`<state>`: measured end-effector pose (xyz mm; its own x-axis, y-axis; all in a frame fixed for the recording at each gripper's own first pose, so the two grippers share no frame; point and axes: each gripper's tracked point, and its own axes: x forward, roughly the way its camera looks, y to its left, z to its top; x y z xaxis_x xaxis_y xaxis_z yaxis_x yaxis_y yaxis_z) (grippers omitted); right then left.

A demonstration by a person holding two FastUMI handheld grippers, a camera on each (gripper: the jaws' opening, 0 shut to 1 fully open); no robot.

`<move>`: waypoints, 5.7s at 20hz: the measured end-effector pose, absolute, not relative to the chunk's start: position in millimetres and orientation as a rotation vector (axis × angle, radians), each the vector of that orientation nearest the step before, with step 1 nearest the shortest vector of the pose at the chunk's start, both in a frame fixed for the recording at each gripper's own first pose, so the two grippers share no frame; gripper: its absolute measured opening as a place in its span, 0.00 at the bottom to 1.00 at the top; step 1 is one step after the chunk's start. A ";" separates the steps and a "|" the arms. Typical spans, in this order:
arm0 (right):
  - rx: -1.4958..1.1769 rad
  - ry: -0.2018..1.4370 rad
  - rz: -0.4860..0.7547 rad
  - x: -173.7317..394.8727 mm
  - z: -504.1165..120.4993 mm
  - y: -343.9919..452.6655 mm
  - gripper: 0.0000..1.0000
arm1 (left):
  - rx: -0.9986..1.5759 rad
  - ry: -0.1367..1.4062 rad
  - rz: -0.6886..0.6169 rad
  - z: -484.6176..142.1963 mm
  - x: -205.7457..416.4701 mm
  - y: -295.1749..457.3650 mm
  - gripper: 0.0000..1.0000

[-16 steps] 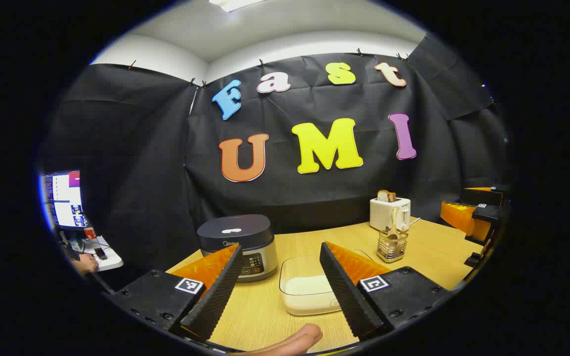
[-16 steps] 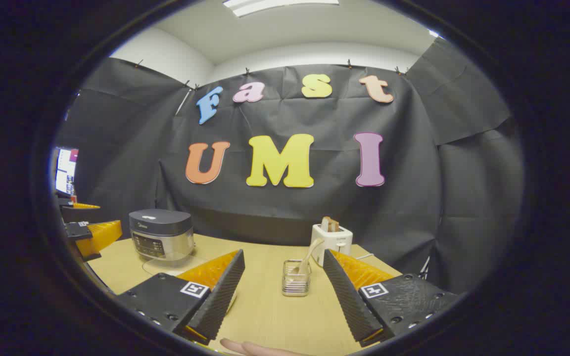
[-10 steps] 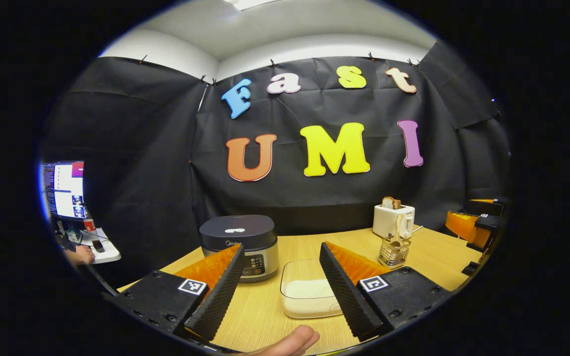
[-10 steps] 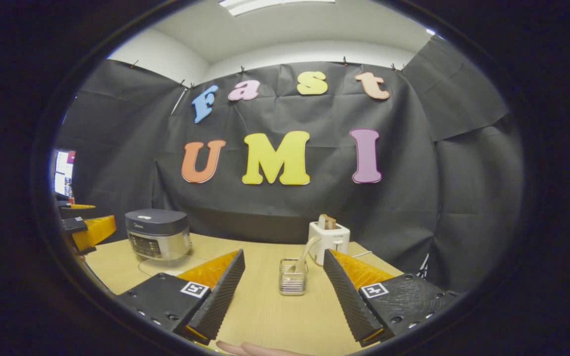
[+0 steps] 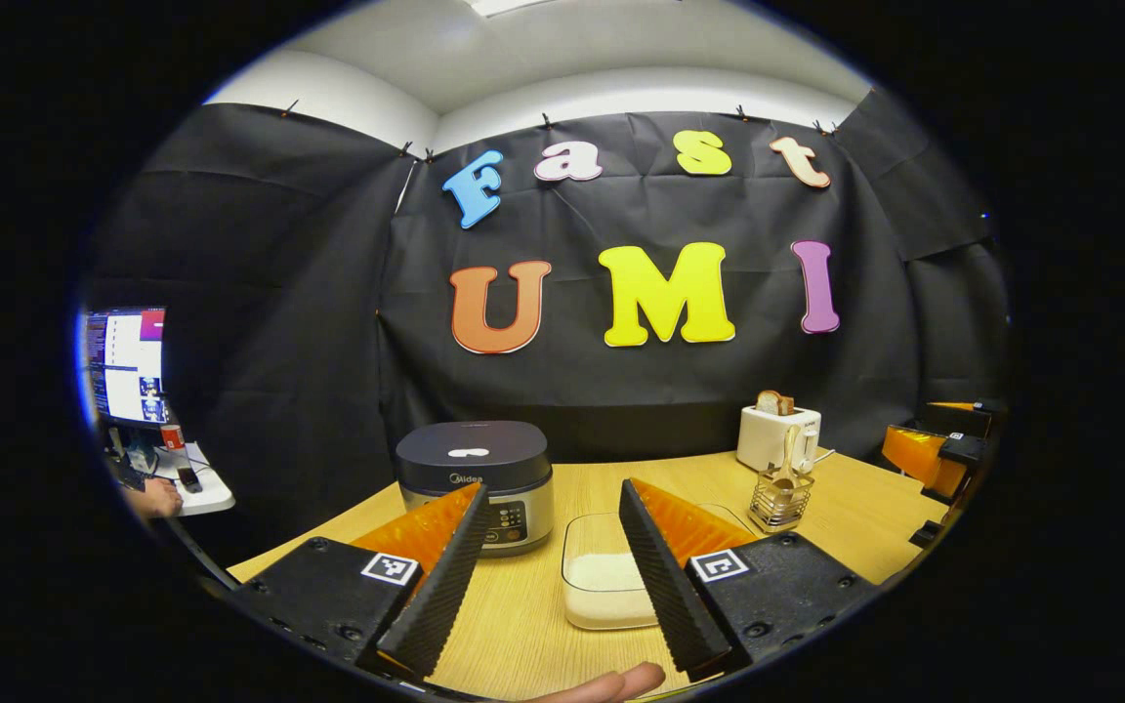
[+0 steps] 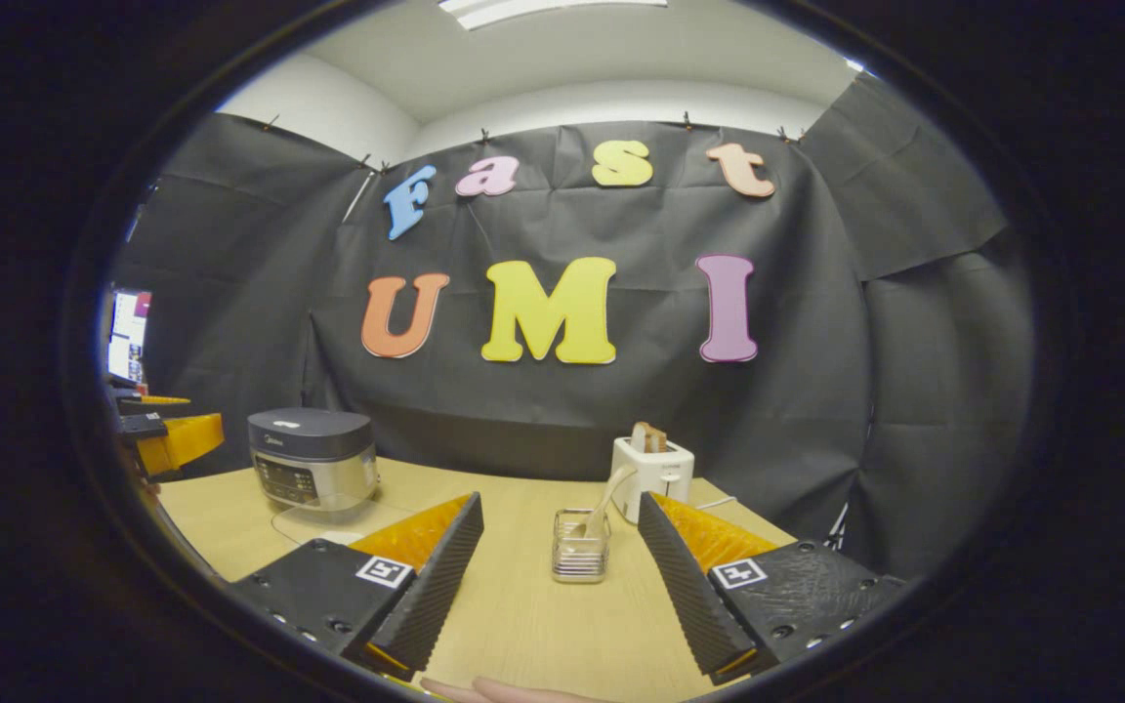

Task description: Close the left gripper, press the button to open the rice cooker; take a wooden spoon from the chopstick holder with the right hand, scoop a spoonful of rice and pour it into the rice cooker, then put the wooden spoon back into the chopstick holder.

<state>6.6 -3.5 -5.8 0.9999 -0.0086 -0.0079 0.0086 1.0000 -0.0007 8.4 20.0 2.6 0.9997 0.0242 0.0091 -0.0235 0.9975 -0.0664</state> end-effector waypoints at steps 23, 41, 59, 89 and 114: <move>0.007 0.025 -0.055 17.7 -12.9 -26.3 0.95 | -0.131 0.429 0.120 -25.5 205.7 130.8 0.03; 0.025 0.042 -0.063 19.7 -15.5 -32.2 0.95 | -0.028 0.535 0.149 -63.9 218.6 133.9 0.03; 0.035 0.096 -0.100 42.2 -38.2 -44.5 0.95 | 0.015 0.131 0.233 27.0 153.0 124.5 0.99; 0.179 0.540 -0.054 329.1 -123.1 -77.9 0.95 | -0.155 0.114 0.126 -33.5 44.6 100.7 0.96; 0.166 0.622 -0.038 289.3 -85.5 -47.0 0.10 | -0.113 0.036 0.173 -2.8 21.3 111.4 0.96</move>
